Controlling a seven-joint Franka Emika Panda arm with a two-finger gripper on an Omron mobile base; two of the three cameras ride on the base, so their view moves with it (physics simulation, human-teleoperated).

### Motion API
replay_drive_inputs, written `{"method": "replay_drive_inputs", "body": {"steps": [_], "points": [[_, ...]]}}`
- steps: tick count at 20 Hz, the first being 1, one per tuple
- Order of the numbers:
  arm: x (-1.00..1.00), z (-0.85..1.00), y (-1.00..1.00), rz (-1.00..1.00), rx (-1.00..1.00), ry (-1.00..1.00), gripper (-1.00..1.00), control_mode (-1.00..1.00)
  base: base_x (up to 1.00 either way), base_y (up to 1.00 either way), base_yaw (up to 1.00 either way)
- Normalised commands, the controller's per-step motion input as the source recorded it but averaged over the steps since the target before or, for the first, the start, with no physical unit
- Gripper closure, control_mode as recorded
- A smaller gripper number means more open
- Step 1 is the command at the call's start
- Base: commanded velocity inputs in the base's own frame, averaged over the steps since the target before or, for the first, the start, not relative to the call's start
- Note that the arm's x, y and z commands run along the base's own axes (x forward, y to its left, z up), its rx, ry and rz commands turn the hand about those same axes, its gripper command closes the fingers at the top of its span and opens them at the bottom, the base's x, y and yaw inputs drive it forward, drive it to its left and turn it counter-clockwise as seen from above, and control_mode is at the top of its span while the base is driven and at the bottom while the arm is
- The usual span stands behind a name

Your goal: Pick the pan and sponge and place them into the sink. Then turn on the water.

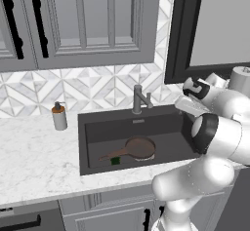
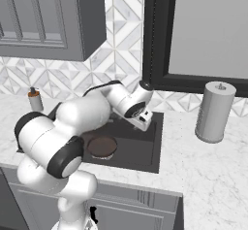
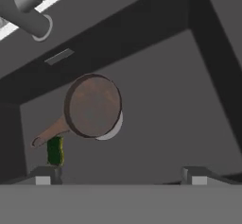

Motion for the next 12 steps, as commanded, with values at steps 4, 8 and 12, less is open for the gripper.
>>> {"method": "replay_drive_inputs", "body": {"steps": [4, 8, 12], "points": [[0.36, 0.01, 0.04, -0.01, 0.06, -0.16, -1.00, -1.00, 0.00, 0.00, 0.00], [0.25, 0.05, 0.14, 0.00, 0.04, -0.27, -1.00, -1.00, 0.00, 0.00, 0.00], [0.16, 0.06, 0.16, 0.00, 0.02, -0.33, -1.00, -1.00, 0.00, 0.00, 0.00]]}}
